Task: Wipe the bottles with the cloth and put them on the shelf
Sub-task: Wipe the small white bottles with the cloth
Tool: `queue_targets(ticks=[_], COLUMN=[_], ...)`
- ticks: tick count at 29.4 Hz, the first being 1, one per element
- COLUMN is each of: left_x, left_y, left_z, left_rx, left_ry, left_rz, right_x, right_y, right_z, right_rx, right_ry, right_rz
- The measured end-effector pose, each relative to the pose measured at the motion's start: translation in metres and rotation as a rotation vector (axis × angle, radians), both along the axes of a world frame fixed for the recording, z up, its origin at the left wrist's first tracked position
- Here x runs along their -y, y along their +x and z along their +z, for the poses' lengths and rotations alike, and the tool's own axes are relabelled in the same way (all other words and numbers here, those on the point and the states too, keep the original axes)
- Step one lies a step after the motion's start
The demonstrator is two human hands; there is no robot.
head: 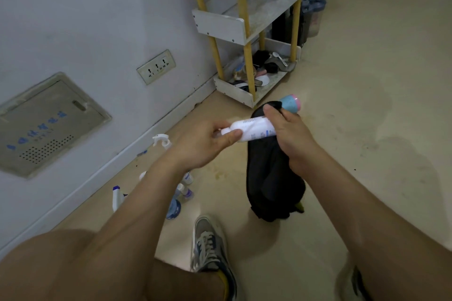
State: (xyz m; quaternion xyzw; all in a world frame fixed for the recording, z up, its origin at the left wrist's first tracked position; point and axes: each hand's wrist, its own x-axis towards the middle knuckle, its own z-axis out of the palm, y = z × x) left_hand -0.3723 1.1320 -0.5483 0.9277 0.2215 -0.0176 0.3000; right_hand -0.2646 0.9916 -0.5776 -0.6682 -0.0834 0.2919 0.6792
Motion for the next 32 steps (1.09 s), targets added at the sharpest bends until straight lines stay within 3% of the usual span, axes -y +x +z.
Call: queue_targets(ticks=[3,7,9,15,19,23,27,29,32], left_x=[0.026,0.05,0.048,0.034,0.066,0.104,0.094,0.082,0.058], left_y=[0.003,0.01,0.015,0.019,0.013,0.011,0.011,0.01,0.007], left_z=[-0.017,-0.033,-0.043,-0.036,-0.027,-0.029,-0.025,-0.019,-0.006], left_rx=[-0.007,0.044,0.066,0.082,-0.049,-0.046,-0.065,-0.113,-0.127], left_ry=[0.051,-0.393,-0.453,-0.274,0.114,0.027,0.209,0.254,0.246], left_rz=[0.0,0.297,0.395,0.401,0.222,0.088,-0.026,-0.087,-0.104], right_x=[-0.009,-0.018,-0.025,-0.02,-0.014,-0.007,0.004,0.013,0.022], right_y=[0.0,-0.028,-0.047,-0.061,-0.041,-0.007,0.004,0.011,0.019], right_z=[-0.009,-0.004,-0.008,-0.012,-0.006,0.0,0.003,0.007,0.005], right_rx=[0.058,0.096,0.106,0.012,-0.105,-0.151,-0.186,-0.129,0.19], right_ry=[-0.054,0.003,0.028,0.084,0.122,0.035,0.082,0.035,-0.182], right_rz=[-0.183,-0.145,-0.074,0.05,-0.065,-0.301,-0.298,-0.223,-0.109])
